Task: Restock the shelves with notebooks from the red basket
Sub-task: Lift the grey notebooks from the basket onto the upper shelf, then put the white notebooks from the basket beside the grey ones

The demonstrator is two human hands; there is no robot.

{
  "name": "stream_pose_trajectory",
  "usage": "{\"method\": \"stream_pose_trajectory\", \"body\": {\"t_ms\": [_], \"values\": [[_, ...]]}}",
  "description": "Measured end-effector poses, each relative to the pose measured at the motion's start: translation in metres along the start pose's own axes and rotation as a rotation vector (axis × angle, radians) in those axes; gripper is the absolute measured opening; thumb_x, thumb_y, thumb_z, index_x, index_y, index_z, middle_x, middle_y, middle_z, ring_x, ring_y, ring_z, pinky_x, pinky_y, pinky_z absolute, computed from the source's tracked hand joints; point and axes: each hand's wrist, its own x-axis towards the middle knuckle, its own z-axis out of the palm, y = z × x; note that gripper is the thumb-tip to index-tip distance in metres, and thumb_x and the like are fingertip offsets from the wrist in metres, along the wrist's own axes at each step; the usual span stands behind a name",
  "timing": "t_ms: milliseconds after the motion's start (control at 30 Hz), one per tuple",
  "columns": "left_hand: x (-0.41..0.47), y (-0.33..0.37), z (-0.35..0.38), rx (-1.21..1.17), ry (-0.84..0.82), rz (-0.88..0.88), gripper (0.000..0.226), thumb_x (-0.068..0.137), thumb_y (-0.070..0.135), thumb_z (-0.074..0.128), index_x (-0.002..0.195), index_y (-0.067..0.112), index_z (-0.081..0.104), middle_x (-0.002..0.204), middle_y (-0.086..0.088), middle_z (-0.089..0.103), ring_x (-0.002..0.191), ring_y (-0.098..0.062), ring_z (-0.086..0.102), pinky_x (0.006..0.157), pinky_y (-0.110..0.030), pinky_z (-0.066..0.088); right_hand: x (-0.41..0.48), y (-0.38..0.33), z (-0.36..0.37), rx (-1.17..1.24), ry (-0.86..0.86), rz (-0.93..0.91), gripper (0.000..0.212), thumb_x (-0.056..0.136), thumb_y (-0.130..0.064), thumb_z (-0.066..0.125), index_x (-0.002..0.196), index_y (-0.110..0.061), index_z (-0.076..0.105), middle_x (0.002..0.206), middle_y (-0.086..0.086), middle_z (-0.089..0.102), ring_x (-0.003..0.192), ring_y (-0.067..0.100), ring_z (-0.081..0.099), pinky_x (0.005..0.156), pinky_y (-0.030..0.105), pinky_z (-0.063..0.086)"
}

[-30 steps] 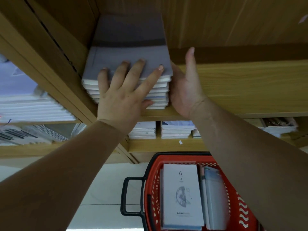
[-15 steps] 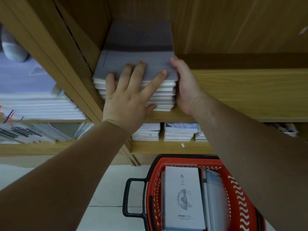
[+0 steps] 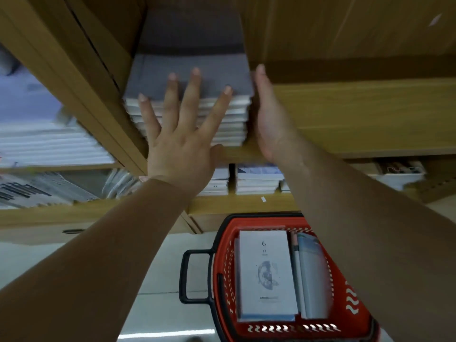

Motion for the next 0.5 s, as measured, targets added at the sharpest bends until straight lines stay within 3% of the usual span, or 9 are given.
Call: {"method": "stream_pose_trajectory", "body": {"t_ms": [67,133,200,300,367,433,500], "values": [[-0.023,0.015,0.004,-0.061,0.119,0.022,0.084,0.090,0.033,0.069,0.161,0.029,0.025,0.165,-0.022,0.026,0.152,-0.045,0.020,0.117,-0.071,0.015,-0.025,0.016,-0.012,-0.110,0.147,-0.115,0.049,0.103,-0.059,0.048,0.143,-0.033,0.058,0.140,-0.010,0.065,0.127,0.006,0.059,0.108,0.034,0.043],[-0.056,0.037,0.015,-0.160,0.254,0.062,0.062,0.092,0.031,0.067,0.150,0.022,0.047,0.148,-0.026,0.049,0.138,-0.045,0.040,0.106,-0.063,0.035,-0.057,0.036,-0.033,-0.121,0.284,-0.230,0.034,0.103,-0.043,0.058,0.132,-0.028,0.064,0.132,-0.013,0.067,0.126,0.004,0.060,0.110,0.031,0.046],[-0.087,0.062,0.030,-0.293,0.250,0.084,0.047,0.093,0.029,0.067,0.137,0.018,0.055,0.131,-0.025,0.059,0.120,-0.043,0.050,0.093,-0.055,0.041,-0.088,0.059,-0.056,-0.191,0.358,-0.304,0.025,0.102,-0.030,0.061,0.123,-0.019,0.069,0.122,-0.009,0.071,0.119,0.005,0.065,0.103,0.027,0.052],[-0.129,0.096,0.060,-0.439,-0.012,0.048,0.043,0.094,0.031,0.062,0.133,0.016,0.052,0.124,-0.022,0.061,0.108,-0.043,0.055,0.087,-0.052,0.044,-0.117,0.099,-0.092,-0.361,0.410,-0.289,0.018,0.103,-0.018,0.063,0.119,-0.018,0.069,0.114,-0.002,0.070,0.103,-0.001,0.065,0.085,0.012,0.049],[-0.152,0.116,0.084,-0.450,-0.240,-0.018,0.048,0.091,0.038,0.059,0.133,0.015,0.055,0.125,-0.020,0.059,0.108,-0.041,0.054,0.089,-0.051,0.044,-0.127,0.135,-0.116,-0.446,0.397,-0.205,0.019,0.102,-0.021,0.064,0.119,-0.028,0.067,0.120,0.001,0.067,0.097,-0.001,0.063,0.080,0.012,0.048],[-0.171,0.133,0.104,-0.441,-0.463,-0.086,0.055,0.089,0.042,0.061,0.137,0.016,0.055,0.132,-0.019,0.056,0.115,-0.042,0.054,0.095,-0.053,0.046,-0.130,0.177,-0.141,-0.567,0.367,-0.050,0.024,0.101,-0.027,0.066,0.123,-0.037,0.066,0.128,-0.006,0.062,0.103,0.000,0.060,0.084,0.013,0.046],[-0.187,0.148,0.122,-0.404,-0.672,-0.156,0.065,0.092,0.048,0.061,0.148,0.022,0.043,0.148,-0.015,0.044,0.130,-0.040,0.046,0.105,-0.053,0.042,-0.131,0.222,-0.166,-0.702,0.335,0.093,0.030,0.099,-0.030,0.068,0.128,-0.031,0.067,0.130,-0.010,0.060,0.113,0.003,0.058,0.095,0.016,0.047]]}}
